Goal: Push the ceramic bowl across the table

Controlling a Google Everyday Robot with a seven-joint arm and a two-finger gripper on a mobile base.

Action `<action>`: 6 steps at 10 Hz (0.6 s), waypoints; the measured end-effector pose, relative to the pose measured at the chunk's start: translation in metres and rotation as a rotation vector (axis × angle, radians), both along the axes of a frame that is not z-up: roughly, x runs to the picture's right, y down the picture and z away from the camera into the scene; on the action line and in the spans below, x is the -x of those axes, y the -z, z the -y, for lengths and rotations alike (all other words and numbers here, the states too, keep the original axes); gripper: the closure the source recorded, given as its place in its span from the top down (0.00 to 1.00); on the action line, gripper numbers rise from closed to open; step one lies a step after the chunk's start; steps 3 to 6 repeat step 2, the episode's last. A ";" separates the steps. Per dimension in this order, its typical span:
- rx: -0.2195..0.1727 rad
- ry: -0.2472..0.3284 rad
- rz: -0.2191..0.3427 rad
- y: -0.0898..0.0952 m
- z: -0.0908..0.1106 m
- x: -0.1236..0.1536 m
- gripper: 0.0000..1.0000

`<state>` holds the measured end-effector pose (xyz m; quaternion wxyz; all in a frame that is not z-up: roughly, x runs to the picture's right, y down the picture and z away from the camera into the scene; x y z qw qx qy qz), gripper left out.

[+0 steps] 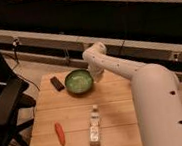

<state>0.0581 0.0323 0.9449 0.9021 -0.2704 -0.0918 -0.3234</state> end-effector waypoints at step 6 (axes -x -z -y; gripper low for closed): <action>0.000 0.015 0.011 0.001 0.000 0.001 0.00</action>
